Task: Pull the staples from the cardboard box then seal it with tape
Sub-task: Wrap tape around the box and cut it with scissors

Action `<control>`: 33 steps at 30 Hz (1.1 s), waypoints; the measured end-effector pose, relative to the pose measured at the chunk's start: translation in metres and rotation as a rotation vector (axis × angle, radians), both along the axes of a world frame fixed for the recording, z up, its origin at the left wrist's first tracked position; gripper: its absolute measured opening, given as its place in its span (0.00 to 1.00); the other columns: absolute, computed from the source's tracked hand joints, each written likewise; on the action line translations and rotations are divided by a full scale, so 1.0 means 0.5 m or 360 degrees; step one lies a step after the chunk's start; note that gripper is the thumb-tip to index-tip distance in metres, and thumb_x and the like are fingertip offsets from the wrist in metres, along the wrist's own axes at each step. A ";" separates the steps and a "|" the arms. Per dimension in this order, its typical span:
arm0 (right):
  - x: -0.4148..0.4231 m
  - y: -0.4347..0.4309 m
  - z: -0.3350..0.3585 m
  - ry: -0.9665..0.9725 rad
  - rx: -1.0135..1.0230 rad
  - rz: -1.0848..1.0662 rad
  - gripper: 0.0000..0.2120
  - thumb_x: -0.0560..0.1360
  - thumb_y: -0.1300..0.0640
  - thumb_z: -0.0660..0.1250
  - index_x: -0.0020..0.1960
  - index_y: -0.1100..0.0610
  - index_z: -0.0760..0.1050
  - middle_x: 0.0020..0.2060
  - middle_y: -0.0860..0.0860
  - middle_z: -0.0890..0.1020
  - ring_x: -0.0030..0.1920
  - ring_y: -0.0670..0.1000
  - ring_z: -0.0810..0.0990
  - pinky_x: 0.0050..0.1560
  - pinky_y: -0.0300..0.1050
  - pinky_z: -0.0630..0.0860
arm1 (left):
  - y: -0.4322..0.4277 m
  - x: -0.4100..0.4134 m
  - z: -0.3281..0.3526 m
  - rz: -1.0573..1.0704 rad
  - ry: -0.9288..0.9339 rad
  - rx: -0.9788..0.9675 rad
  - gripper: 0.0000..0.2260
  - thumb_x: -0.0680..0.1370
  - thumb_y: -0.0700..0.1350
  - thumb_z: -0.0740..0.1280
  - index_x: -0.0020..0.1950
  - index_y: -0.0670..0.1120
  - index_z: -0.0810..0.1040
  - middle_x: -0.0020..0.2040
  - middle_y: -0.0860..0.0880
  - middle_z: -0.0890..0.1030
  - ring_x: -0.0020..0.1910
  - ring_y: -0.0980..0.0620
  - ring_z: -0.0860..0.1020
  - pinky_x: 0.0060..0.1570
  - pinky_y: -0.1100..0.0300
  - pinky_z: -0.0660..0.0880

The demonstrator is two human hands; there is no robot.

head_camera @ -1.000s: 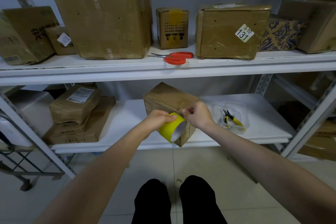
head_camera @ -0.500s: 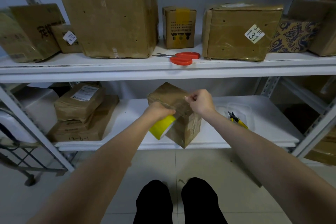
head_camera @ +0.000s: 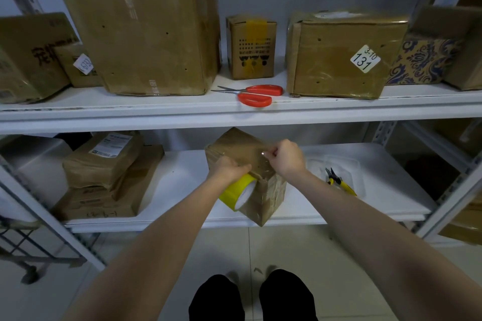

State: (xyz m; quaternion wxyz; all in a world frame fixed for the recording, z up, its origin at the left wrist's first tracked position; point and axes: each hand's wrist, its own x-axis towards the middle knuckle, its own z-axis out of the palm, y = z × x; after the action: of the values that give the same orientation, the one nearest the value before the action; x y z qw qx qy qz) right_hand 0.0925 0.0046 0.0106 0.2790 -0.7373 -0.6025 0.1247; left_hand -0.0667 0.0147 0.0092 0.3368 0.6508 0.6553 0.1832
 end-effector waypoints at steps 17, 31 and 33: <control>0.002 -0.013 -0.006 -0.0530 -0.0074 0.0213 0.11 0.74 0.49 0.65 0.43 0.58 0.75 0.45 0.57 0.81 0.52 0.60 0.78 0.43 0.46 0.74 | -0.038 0.022 0.014 -0.0455 0.0604 0.0423 0.16 0.79 0.46 0.57 0.58 0.61 0.79 0.61 0.51 0.71 0.65 0.46 0.64 0.65 0.50 0.64; 0.005 -0.026 0.008 -0.0934 0.0061 0.0219 0.16 0.75 0.56 0.65 0.62 0.57 0.73 0.59 0.53 0.74 0.60 0.56 0.75 0.57 0.48 0.69 | -0.029 0.022 0.003 -0.0512 0.0569 0.0084 0.21 0.74 0.54 0.51 0.63 0.63 0.75 0.66 0.49 0.70 0.71 0.45 0.59 0.71 0.41 0.56; -0.011 -0.039 -0.012 -0.0924 0.0102 0.0405 0.14 0.74 0.62 0.61 0.58 0.54 0.77 0.56 0.52 0.77 0.57 0.56 0.77 0.58 0.47 0.67 | -0.027 0.021 -0.003 -0.0474 0.0533 0.0066 0.19 0.76 0.53 0.51 0.63 0.63 0.74 0.63 0.47 0.70 0.70 0.43 0.60 0.70 0.42 0.56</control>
State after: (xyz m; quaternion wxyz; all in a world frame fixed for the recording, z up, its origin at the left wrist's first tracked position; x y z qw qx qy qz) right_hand 0.0868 -0.0150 0.0046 0.1007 -0.6516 -0.7480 -0.0762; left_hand -0.0563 0.0012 0.0079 0.2331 0.7686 0.5948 0.0343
